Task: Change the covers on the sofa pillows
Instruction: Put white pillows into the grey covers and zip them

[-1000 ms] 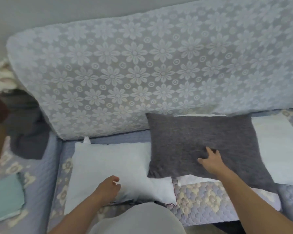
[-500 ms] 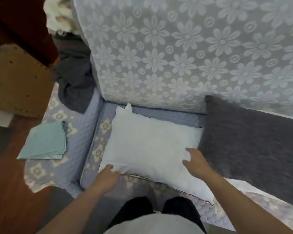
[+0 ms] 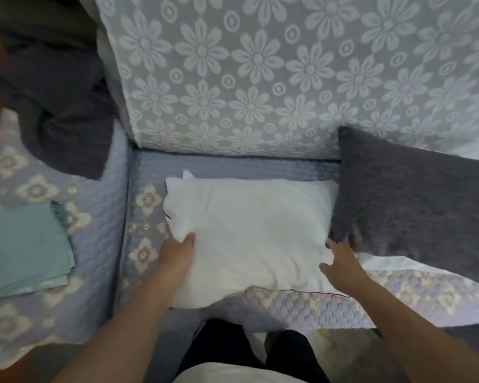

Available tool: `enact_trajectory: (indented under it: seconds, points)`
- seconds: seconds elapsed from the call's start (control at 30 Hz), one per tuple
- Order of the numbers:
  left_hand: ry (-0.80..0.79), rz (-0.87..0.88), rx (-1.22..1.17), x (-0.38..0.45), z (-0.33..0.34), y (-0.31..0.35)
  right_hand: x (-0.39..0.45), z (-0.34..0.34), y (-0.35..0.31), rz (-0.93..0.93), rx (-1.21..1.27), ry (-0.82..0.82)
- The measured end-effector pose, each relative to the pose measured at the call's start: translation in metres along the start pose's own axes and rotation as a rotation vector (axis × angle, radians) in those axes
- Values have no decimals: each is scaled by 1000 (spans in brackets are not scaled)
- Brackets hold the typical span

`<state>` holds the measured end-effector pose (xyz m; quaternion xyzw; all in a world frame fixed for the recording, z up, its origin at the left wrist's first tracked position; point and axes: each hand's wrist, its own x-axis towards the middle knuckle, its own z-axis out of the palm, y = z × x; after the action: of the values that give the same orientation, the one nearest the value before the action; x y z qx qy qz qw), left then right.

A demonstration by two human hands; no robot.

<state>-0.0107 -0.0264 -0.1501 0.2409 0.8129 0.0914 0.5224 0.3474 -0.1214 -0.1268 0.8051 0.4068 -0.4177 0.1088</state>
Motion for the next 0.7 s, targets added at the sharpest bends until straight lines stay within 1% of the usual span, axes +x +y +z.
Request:
enact_trajectory:
  seconds: [0.03,0.1,0.2,0.23,0.27,0.3,0.33,0.43,0.47,0.53,0.63,0.7]
  points:
    - [-8,-23,-83,-15,-11,7,-10,6,-7,5,12,-8]
    - [-53,-32,-229,-40,-55,22,-31,14,-22,10,60,-7]
    - [-124,10,-400,-67,-143,50,-59,20,-49,45,306,95]
    - [-144,23,-420,-78,-172,61,-64,23,-55,82,402,128]
    - [-165,33,-427,-90,-199,70,-69,26,-61,132,493,118]
    - [-169,44,-433,-98,-224,76,-72,34,-66,173,570,70]
    - [-155,56,-460,-109,-247,79,-76,43,-76,218,620,-12]
    - [-135,67,-522,-133,-277,88,-80,80,-105,294,734,-239]
    - [-142,72,-540,-141,-280,91,-83,91,-119,297,774,-288]
    - [-156,102,-596,-160,-289,96,-90,110,-153,244,855,-354]
    - [-235,164,-644,-184,-305,101,-89,115,-186,150,923,-357]
    - [-298,204,-665,-196,-320,101,-85,105,-191,148,946,-282]
